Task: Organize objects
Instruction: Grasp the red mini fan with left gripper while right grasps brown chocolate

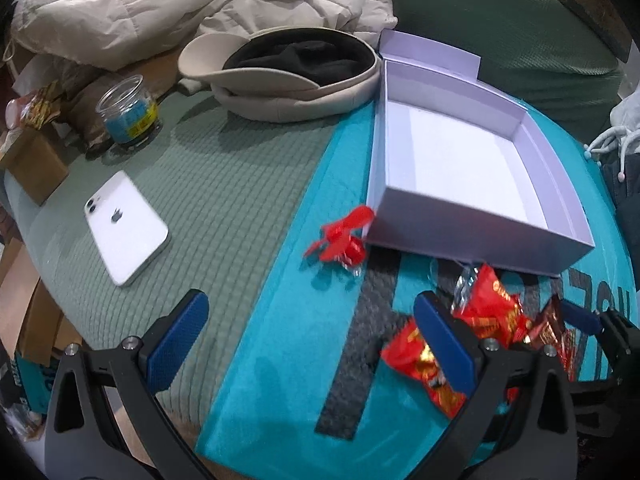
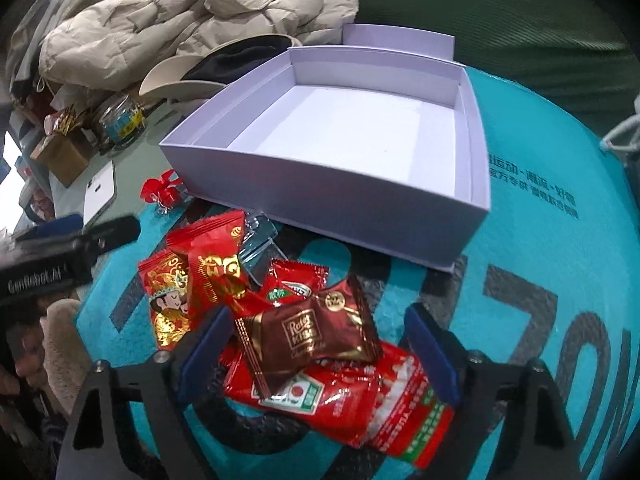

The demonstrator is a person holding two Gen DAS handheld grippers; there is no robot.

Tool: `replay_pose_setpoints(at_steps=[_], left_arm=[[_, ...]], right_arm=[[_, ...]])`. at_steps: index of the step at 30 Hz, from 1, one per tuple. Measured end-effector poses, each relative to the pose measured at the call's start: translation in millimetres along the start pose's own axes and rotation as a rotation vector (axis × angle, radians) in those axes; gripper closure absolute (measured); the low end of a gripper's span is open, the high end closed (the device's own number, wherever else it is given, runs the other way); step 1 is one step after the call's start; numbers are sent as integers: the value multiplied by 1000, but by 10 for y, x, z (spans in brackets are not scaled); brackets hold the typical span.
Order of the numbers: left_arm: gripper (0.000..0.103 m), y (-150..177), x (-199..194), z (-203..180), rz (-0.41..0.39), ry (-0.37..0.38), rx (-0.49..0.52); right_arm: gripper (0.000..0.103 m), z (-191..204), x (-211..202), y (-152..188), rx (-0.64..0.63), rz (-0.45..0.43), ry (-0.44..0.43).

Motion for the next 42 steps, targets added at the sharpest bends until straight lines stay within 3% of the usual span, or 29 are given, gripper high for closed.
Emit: replay_pose_setpoints(at_steps=[2,5,8,12,15,18,19,20,24,25,31,42], left_arm=[[0,-64,55,-15,-2,3,15],[1,-144,150,-63,-6,9,62],[9,-204,260,-119,-6,-4,125],[15,-259,317,-214,-17,4,191],[25,-269,333,-287,-39,-12,252],[45,-262,382,-330,-36,-5,289],[64,-250,400,-338,-23,15,291],[71,-235,416,-344,-9,31,290],[73,-168,379,-352,-16,40,301],[73,-153,365,-336,-11,57,288],[73,-102,201,-206,6,192,143],[73,86,-105,-207,-21,173,147]], right_arm=[[27,8,48,2,-6,20,-4],[29,29,72,-2,-19,23,7],[35,49,82,-14,-30,25,-4],[35,61,102,-13,-38,29,6],[35,60,105,-14,-41,30,15],[35,60,102,-12,-38,29,17],[35,59,101,-16,-36,30,16],[35,56,97,-14,-34,32,16],[41,55,77,-2,-25,34,24],[45,53,65,2,-23,32,26],[47,28,-25,22,-8,10,18],[47,71,-207,132,-11,-20,5]])
Point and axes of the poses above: each gripper's, at about its wrist camera, not at the fingertips, and x roughly the way its jaws point, z to its left, y to its underside, the point moved 4 cm from there along x, roughly the way its jaws point, and after that the axes turned 5 degrees about z, right-handed, at the moved point
